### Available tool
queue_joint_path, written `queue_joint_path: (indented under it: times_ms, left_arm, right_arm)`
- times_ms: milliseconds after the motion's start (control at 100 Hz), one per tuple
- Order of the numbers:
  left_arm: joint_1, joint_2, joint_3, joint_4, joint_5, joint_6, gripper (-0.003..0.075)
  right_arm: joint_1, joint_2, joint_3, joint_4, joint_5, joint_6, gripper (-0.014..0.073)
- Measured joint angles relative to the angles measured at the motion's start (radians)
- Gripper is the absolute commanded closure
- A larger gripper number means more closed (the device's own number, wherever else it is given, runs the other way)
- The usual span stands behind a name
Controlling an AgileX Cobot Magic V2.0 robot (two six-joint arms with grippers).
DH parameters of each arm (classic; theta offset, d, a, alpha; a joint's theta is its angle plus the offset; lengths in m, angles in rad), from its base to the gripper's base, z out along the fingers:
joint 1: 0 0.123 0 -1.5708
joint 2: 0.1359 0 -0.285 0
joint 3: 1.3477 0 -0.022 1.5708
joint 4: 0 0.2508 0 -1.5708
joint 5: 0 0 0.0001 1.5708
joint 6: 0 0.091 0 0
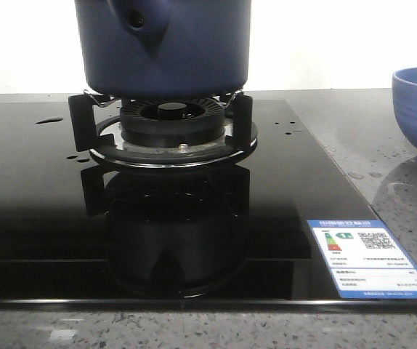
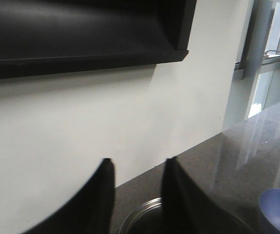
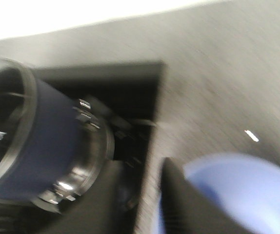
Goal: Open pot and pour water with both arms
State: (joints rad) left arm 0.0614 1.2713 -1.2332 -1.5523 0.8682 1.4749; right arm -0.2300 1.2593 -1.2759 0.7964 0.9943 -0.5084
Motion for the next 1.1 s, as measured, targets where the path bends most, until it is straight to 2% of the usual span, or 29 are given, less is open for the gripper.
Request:
queue_joint_path:
  times_ms: [160, 250, 420, 540, 630, 890, 1100]
  left_arm:
    - [0.028, -0.049, 0.002, 0.095, -0.001, -0.071, 0.0740]
    - [0.029, -0.092, 0.030, 0.125, -0.048, -0.086, 0.0740]
    - [0.026, -0.234, 0.179, 0.130, -0.307, -0.088, 0.0740]
    - [-0.022, -0.345, 0.345, 0.124, -0.518, -0.027, 0.0740]
    - [-0.071, -0.421, 0.460, 0.115, -0.603, 0.028, 0.0739]
    - [-0.113, -0.698, 0.786, -0.004, -0.649, 0.081, 0.0739]
    - [-0.113, -0.910, 0.934, -0.087, -0.678, 0.091, 0.0739]
  right_arm:
    - [0.059, -0.028, 0.004, 0.129, -0.074, -0.170, 0.0648]
    - [0.095, -0.070, 0.043, 0.190, -0.144, -0.264, 0.0647]
    - [0.176, -0.219, 0.226, 0.227, -0.419, -0.387, 0.0647]
    - [0.236, -0.364, 0.408, 0.241, -0.635, -0.443, 0.0648]
    - [0.265, -0.475, 0.540, 0.248, -0.744, -0.470, 0.0648]
    - [0.277, -0.785, 0.910, 0.258, -0.824, -0.483, 0.0648]
    - [0.279, -0.985, 1.052, 0.287, -0.882, -0.485, 0.0648]
